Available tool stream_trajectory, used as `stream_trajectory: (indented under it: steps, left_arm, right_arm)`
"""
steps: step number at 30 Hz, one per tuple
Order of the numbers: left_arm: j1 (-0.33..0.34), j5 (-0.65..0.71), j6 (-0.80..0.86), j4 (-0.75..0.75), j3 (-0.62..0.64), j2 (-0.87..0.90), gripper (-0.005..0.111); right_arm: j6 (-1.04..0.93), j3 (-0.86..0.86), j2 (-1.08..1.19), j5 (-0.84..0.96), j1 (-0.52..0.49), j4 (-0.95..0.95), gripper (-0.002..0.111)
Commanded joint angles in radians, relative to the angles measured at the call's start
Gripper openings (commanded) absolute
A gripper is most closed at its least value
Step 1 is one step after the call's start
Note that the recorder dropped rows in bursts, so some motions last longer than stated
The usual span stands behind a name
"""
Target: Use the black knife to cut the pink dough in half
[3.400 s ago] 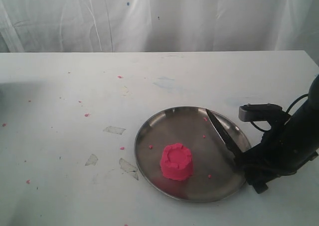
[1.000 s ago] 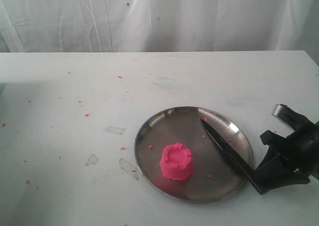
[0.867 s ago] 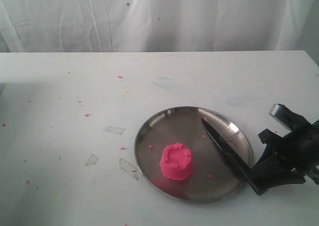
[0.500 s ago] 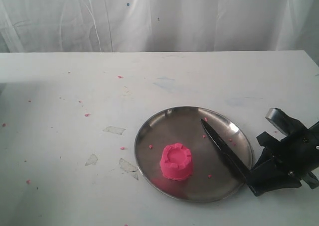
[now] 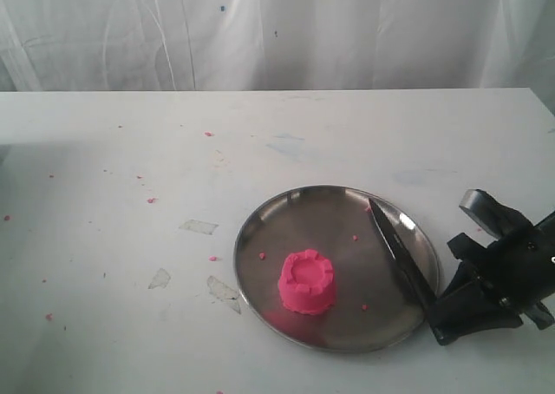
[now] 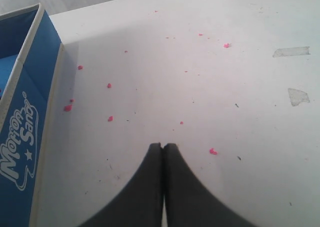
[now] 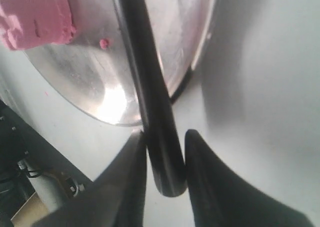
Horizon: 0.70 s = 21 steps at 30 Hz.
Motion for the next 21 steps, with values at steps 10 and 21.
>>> stream_trajectory:
  steps: [10, 21]
  left_arm:
    - [-0.001, -0.004, -0.005, -0.003, 0.002, -0.005, 0.0]
    - [-0.001, -0.004, -0.005, -0.003, 0.002, -0.005, 0.0]
  right_arm:
    - [-0.059, 0.003, -0.003, -0.034, -0.007, 0.007, 0.0]
    - [-0.089, 0.003, -0.142, -0.069, 0.08, 0.023, 0.0]
